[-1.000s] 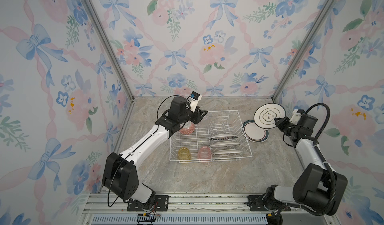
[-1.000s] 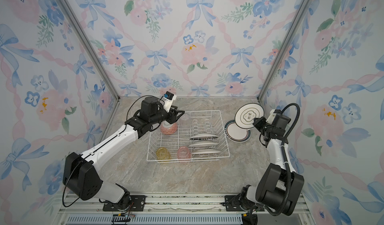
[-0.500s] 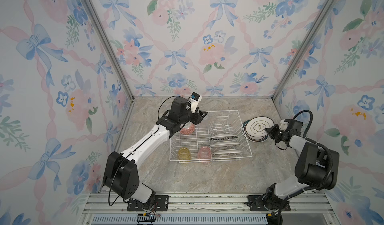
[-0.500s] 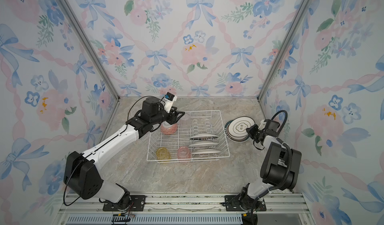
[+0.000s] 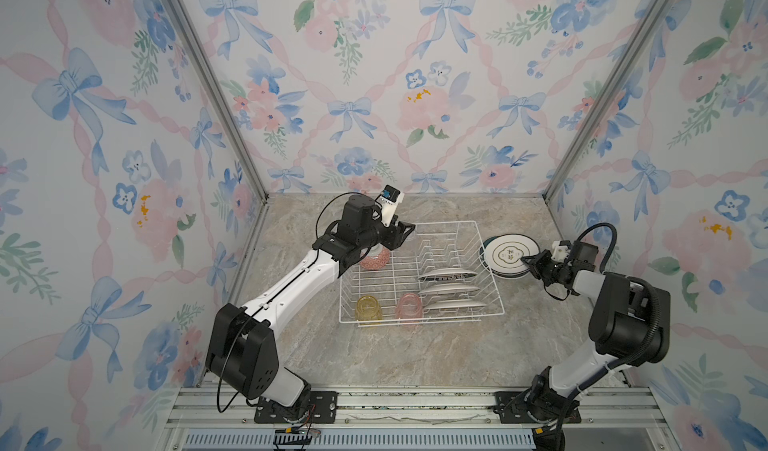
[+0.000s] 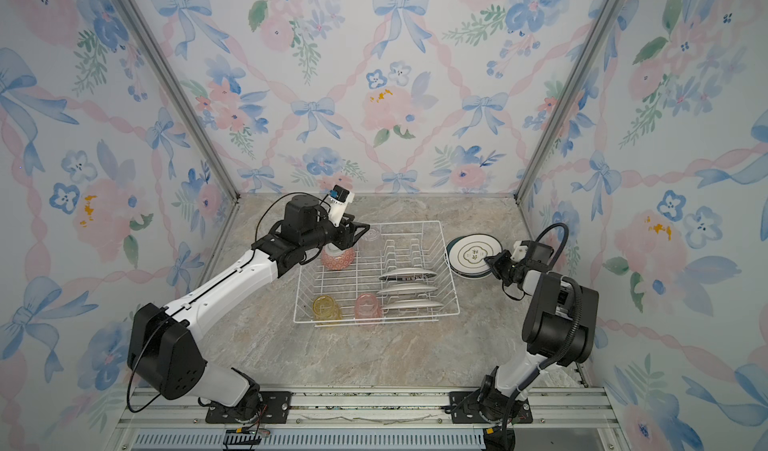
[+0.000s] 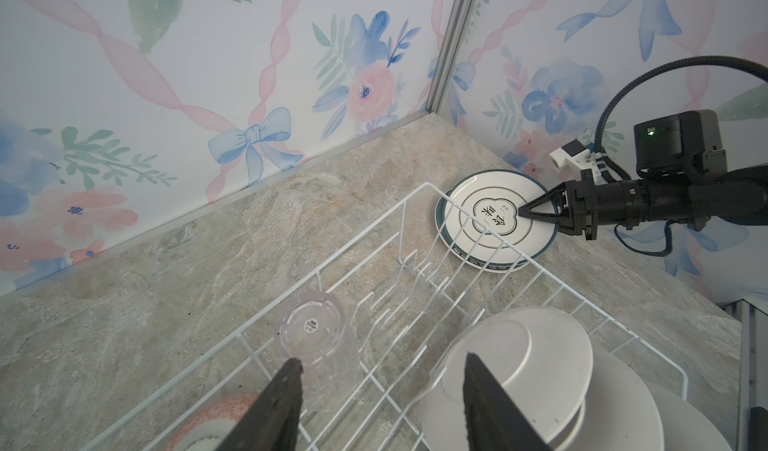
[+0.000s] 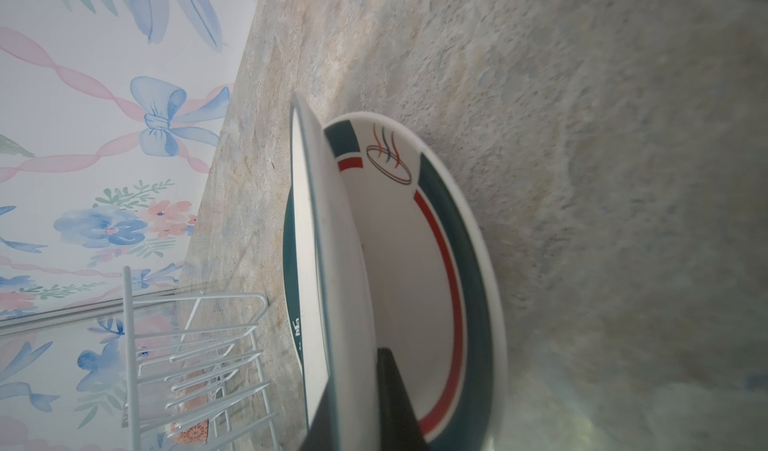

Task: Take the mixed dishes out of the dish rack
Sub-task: 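Carry the plate with the right gripper onto the first plate while the left gripper withdraws, then release the plate with the right gripper while the left gripper reaches into the rack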

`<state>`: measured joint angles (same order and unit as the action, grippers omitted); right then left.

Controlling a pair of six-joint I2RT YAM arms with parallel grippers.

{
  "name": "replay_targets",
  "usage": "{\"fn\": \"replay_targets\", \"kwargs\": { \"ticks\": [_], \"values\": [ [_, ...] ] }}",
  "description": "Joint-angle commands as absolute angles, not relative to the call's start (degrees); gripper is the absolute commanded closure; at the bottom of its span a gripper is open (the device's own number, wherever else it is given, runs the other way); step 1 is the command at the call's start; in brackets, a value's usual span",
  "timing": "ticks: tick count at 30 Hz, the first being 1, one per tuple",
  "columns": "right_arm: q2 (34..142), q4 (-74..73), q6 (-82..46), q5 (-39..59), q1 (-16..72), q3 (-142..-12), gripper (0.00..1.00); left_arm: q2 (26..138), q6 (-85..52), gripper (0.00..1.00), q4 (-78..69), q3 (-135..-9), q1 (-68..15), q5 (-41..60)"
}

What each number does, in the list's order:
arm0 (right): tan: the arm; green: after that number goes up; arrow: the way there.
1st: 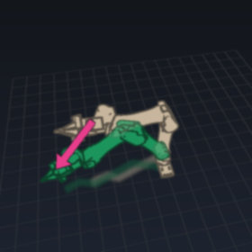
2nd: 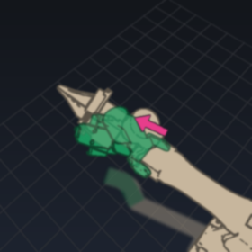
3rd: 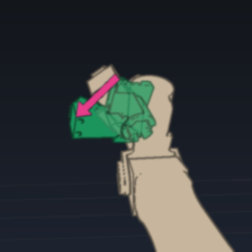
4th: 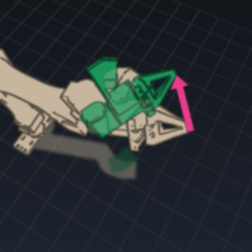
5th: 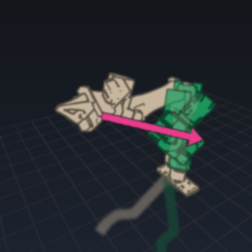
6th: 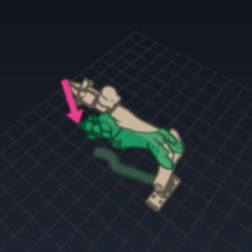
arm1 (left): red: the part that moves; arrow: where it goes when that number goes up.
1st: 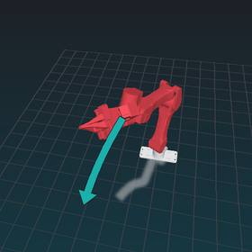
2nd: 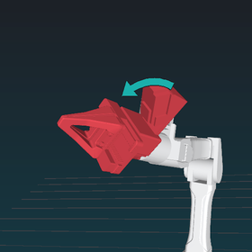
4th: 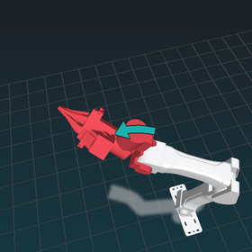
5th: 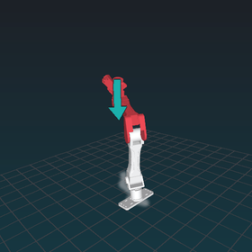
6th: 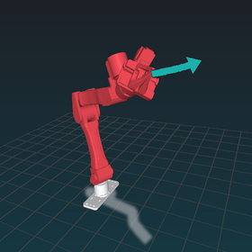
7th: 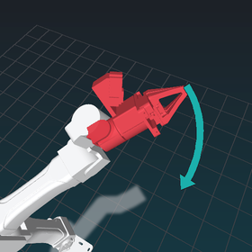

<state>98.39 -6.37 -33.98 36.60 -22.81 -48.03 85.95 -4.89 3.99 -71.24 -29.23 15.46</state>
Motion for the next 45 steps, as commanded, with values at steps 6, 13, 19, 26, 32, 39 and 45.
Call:
{"fn": "replay_targets", "kwargs": {
  "ticks": [6,13,19,26,32,39,45],
  "values": [
    [98.2,3.8,-27.8,33.2,-22.2,-50.5,0.69,86.9,-3.8,0.43,3.6,-71.9,-29.6,17.1],
    [96.4,8.7,-25.0,30.1,-21.7,-52.0,0.57,86.8,-3.8,0.44,3.7,-71.8,-29.7,17.5],
    [92.8,18.0,-19.4,22.2,-20.4,-54.9,0.49,86.7,-3.7,0.45,3.7,-71.5,-29.6,17.8],
    [94.4,22.9,-16.2,17.6,-19.0,-58.1,0.46,86.8,-3.4,0.45,3.7,-71.6,-29.6,18.2],
    [97.6,23.3,-15.9,17.3,-18.2,-59.3,0.45,86.9,-3.1,0.45,3.8,-71.6,-29.5,18.4],
    [97.1,23.2,-15.9,16.1,-18.0,-59.6,0.44,87.7,-0.6,0.44,7.2,-72.5,-30.7,17.3],
    [98.2,23.4,-16.1,16.1,-17.7,-60.6,0.44,88.4,1.3,0.45,10.9,-73.3,-32.6,14.3]
  ]
}}
